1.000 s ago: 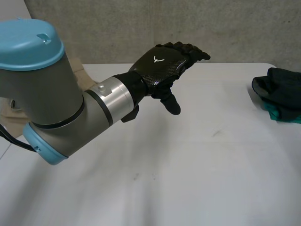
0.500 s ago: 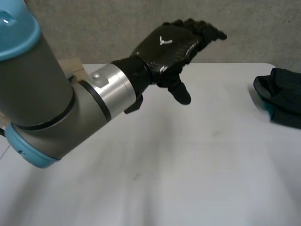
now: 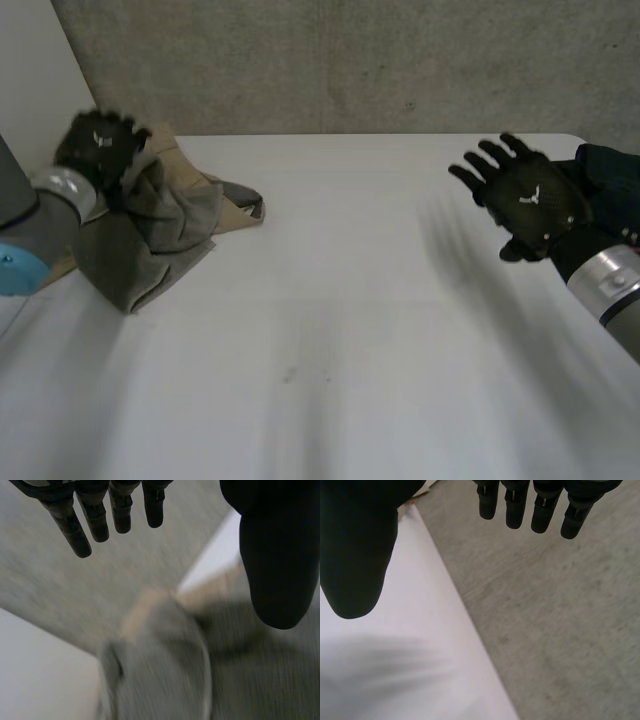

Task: Fold the laundry.

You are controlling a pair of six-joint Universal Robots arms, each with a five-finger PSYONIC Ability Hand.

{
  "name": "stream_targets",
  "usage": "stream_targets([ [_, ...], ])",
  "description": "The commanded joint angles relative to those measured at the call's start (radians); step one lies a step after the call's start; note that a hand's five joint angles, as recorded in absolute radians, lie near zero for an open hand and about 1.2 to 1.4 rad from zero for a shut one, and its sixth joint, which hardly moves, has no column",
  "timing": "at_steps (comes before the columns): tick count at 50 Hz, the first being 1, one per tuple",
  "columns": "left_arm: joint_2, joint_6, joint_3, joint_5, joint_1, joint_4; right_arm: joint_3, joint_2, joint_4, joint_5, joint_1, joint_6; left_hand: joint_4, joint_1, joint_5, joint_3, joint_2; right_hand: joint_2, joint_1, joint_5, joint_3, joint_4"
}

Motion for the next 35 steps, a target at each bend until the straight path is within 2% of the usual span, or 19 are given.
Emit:
stream_targets([
  [1, -0.193, 0.090, 0.085, 0.089, 0.073, 0.036, 0.038, 0.020, 0.041, 0.033, -0.008, -0.019, 0.151, 0.162, 0.131, 0.164, 0.147, -0.042, -0.052, -0.048, -0.043, -0.039],
  [4, -0.224, 0.090, 0.102, 0.092, 0.077, 0.065, 0.042, 0.020, 0.062, 0.036, -0.008, -0.019, 0.582, 0.593, 0.562, 0.595, 0.578, -0.042, -0.052, -0.048, -0.043, -0.039],
  [5, -0.232, 0.090, 0.105, 0.088, 0.077, 0.079, 0.042, 0.020, 0.065, 0.039, -0.008, -0.019, 0.973, 0.984, 0.953, 0.986, 0.969, -0.042, -0.052, -0.048, -0.043, -0.039],
  [6, -0.232, 0.090, 0.104, 0.086, 0.075, 0.085, 0.042, 0.020, 0.068, 0.040, -0.008, -0.019, 1.187, 1.198, 1.166, 1.199, 1.182, -0.042, -0.052, -0.048, -0.043, -0.039],
  [11, -0.186, 0.071, 0.075, 0.052, 0.025, 0.099, 0.041, 0.017, 0.072, 0.059, -0.012, -0.019, 1.194, 1.205, 1.174, 1.207, 1.190, -0.042, -0.052, -0.048, -0.043, -0.039],
  [14, -0.063, -0.002, 0.042, 0.023, -0.057, 0.106, 0.035, 0.000, 0.072, 0.095, -0.018, -0.016, 1.194, 1.205, 1.174, 1.207, 1.190, -0.042, -0.052, -0.048, -0.043, -0.039],
  [18, 0.078, -0.192, -0.002, 0.000, -0.158, 0.113, 0.027, -0.046, 0.076, 0.154, -0.018, -0.011, 1.194, 1.205, 1.174, 1.207, 1.190, -0.042, -0.052, -0.048, -0.043, -0.039],
  [19, 0.137, -0.302, -0.014, -0.009, -0.210, 0.110, 0.025, -0.059, 0.082, 0.168, -0.017, -0.011, 1.194, 1.205, 1.174, 1.207, 1.190, -0.042, -0.052, -0.048, -0.043, -0.039],
  [24, 0.276, -0.591, -0.048, -0.017, -0.354, 0.111, -0.017, -0.109, 0.176, 0.250, -0.012, 0.009, 1.194, 1.205, 1.174, 1.207, 1.190, -0.042, -0.052, -0.048, -0.043, -0.039],
  [27, 0.282, -0.668, -0.056, -0.014, -0.411, 0.114, -0.056, -0.115, 0.237, 0.292, -0.011, 0.042, 1.194, 1.205, 1.174, 1.207, 1.190, -0.042, -0.052, -0.048, -0.043, -0.039],
  [28, 0.261, -0.691, -0.047, -0.015, -0.458, 0.119, -0.065, -0.115, 0.251, 0.300, -0.011, 0.056, 1.194, 1.205, 1.174, 1.207, 1.190, -0.042, -0.052, -0.048, -0.043, -0.039],
  [32, 0.123, -0.680, -0.019, -0.023, -0.563, 0.122, -0.097, -0.114, 0.306, 0.314, -0.009, 0.124, 1.194, 1.205, 1.174, 1.207, 1.190, -0.042, -0.052, -0.048, -0.043, -0.039],
  [35, 0.028, -0.679, -0.004, -0.035, -0.598, 0.117, -0.103, -0.111, 0.331, 0.307, -0.011, 0.162, 1.194, 1.205, 1.174, 1.207, 1.190, -0.042, -0.052, -0.048, -0.043, -0.039],
])
